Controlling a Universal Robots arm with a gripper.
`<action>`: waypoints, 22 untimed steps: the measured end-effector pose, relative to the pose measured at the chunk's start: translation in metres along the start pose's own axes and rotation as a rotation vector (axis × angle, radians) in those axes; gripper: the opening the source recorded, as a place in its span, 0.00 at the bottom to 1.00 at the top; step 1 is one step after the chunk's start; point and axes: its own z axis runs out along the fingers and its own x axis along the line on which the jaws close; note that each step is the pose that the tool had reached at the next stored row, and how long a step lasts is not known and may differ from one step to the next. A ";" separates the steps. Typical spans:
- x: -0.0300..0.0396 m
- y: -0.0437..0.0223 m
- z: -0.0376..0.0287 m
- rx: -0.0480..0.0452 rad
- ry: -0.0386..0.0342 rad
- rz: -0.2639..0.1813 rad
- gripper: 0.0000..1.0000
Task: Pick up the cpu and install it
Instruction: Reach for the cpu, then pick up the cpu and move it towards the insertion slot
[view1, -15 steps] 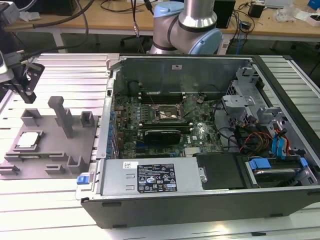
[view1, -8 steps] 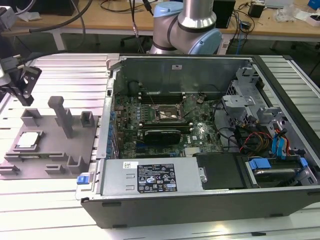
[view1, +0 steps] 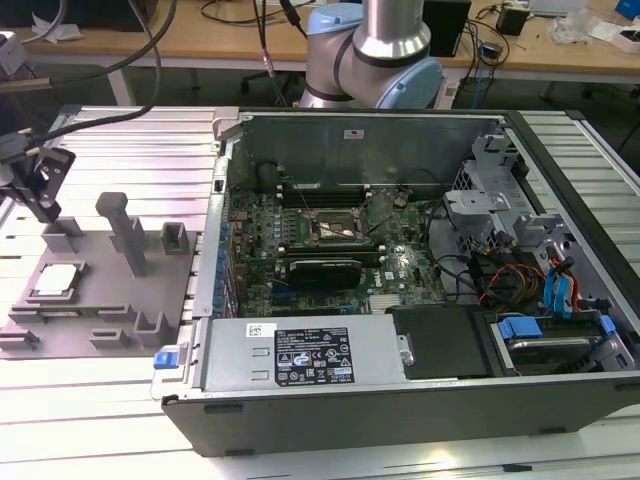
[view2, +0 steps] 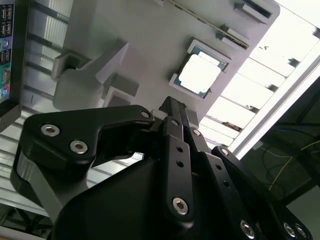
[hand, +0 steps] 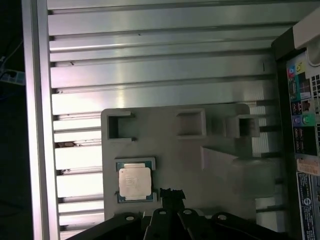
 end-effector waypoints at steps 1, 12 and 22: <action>0.0010 -0.0003 0.0017 0.0001 0.0002 0.000 0.11; 0.0029 -0.0006 0.0036 0.0001 0.0000 0.000 0.11; 0.0108 -0.0012 0.0045 -0.0001 0.0000 -0.001 0.11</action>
